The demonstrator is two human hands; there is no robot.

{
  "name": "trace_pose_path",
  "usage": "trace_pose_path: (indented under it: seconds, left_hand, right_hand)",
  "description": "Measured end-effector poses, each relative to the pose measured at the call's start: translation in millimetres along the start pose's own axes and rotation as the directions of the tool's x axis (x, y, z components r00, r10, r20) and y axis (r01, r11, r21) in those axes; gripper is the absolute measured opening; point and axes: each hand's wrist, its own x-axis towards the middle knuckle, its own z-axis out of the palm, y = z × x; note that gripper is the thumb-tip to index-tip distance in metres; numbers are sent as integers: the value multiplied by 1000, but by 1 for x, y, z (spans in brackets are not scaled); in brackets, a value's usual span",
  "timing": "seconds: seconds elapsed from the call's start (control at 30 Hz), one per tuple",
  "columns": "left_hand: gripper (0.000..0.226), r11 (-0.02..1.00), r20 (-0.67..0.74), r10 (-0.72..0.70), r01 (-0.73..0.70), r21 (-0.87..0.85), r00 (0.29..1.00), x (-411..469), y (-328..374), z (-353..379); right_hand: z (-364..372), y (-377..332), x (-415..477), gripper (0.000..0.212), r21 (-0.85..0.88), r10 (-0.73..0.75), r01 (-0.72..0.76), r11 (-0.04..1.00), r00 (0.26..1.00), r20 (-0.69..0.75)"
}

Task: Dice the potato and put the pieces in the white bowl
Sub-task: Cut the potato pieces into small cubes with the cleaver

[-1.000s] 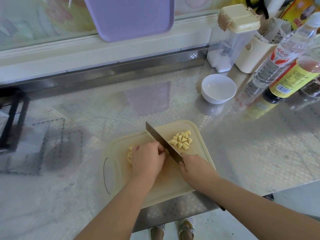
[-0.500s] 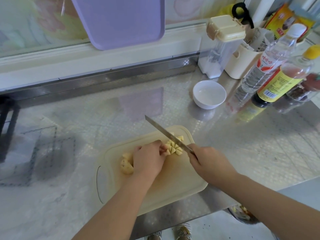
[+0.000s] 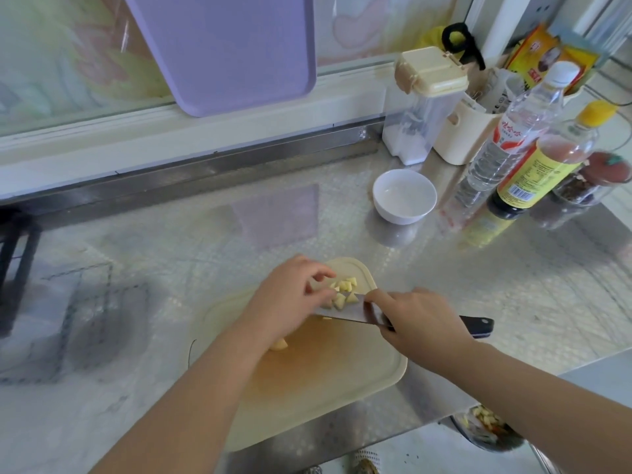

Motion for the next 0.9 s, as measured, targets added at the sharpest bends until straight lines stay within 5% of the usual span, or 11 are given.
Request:
trace_pose_path:
  seconds: [0.2,0.67,0.9]
  left_hand:
    - [23,998,162,31,-38,44,986,12,-4,30]
    - [18,988,125,50,-67,137,991,39,-21,43]
    - [13,989,42,-85,89,-120,995,25,-18,5]
  right_hand:
    - [-3,-2,2,22,-89,-57,59,994,998,26]
    - [-20,8,-4,14,-111,-109,119,987,990,93]
    - [-15,13,-7,13,-51,-56,62,997,992,112]
